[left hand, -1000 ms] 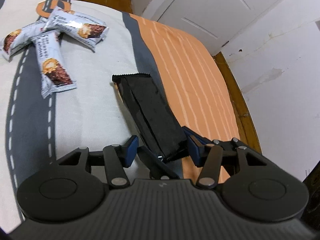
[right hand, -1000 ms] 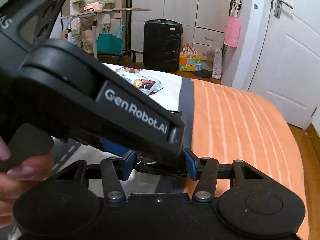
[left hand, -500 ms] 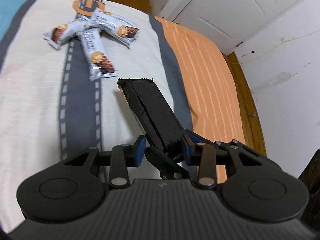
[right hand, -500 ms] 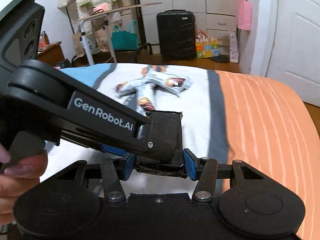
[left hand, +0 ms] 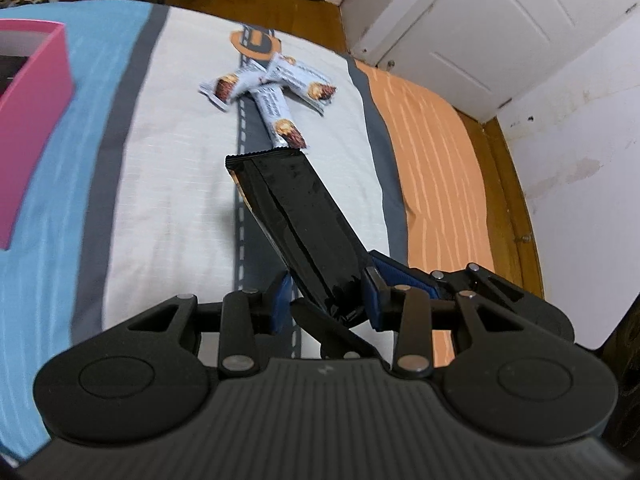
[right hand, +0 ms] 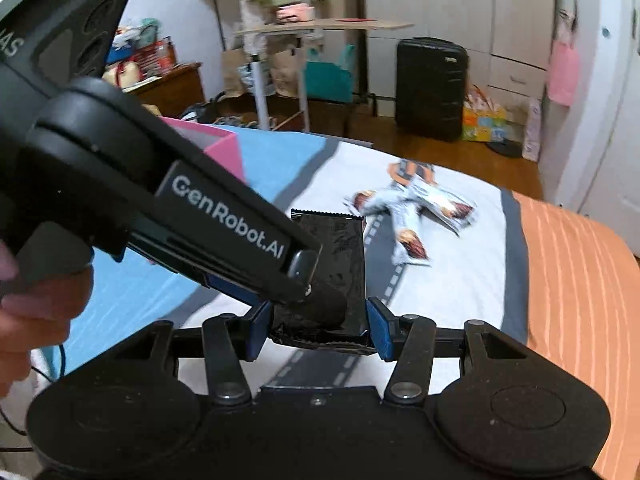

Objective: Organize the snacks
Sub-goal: 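Carry the black pack with both grippers over the pink box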

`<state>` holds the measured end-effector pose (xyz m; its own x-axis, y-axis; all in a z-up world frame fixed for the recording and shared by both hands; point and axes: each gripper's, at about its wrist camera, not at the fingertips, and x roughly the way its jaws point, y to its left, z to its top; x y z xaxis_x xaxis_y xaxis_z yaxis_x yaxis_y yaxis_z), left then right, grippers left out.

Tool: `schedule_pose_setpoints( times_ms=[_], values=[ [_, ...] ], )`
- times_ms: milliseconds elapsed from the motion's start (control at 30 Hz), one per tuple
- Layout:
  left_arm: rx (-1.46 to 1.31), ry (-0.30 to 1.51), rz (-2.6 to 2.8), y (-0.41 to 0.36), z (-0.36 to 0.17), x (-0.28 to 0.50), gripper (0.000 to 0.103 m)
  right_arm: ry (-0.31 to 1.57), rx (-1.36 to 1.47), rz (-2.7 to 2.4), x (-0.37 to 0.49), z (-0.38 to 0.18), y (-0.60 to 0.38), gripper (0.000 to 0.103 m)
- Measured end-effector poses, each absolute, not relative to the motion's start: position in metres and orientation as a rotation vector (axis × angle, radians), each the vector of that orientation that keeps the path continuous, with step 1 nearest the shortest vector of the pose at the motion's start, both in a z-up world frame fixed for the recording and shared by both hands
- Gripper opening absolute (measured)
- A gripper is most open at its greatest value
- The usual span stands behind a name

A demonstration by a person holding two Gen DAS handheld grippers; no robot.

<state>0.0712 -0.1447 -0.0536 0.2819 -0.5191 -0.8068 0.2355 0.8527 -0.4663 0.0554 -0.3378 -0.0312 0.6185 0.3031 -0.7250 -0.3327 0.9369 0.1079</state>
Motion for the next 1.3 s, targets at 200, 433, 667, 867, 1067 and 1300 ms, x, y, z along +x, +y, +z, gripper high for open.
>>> schedule_pose_setpoints(
  times_ms=[200,433,667,867,1067,1300],
  values=[
    [-0.314,1.130,-0.487,-0.100,-0.029,0.057,0.036,0.801,-0.146,0.436,0.051,-0.003,-0.300,0.056],
    [-0.354,1.060,-0.424,-0.043,-0.004,0.045,0.036,0.773,-0.238,0.519,0.057,0.020,-0.250,0.056],
    [-0.388,1.010,-0.327,0.015,0.009,0.051,0.036,0.741,-0.297,0.612,0.075,0.034,-0.196,0.056],
    [-0.444,1.000,-0.227,0.061,0.009,0.076,0.036,0.728,-0.354,0.686,0.098,0.036,-0.149,0.056],
    [-0.471,1.030,-0.143,0.100,-0.011,0.111,0.036,0.768,-0.323,0.762,0.133,0.019,-0.116,0.056],
    [-0.494,1.054,-0.083,0.129,-0.043,0.143,0.036,0.784,-0.349,0.829,0.164,-0.008,-0.088,0.056]
  ],
)
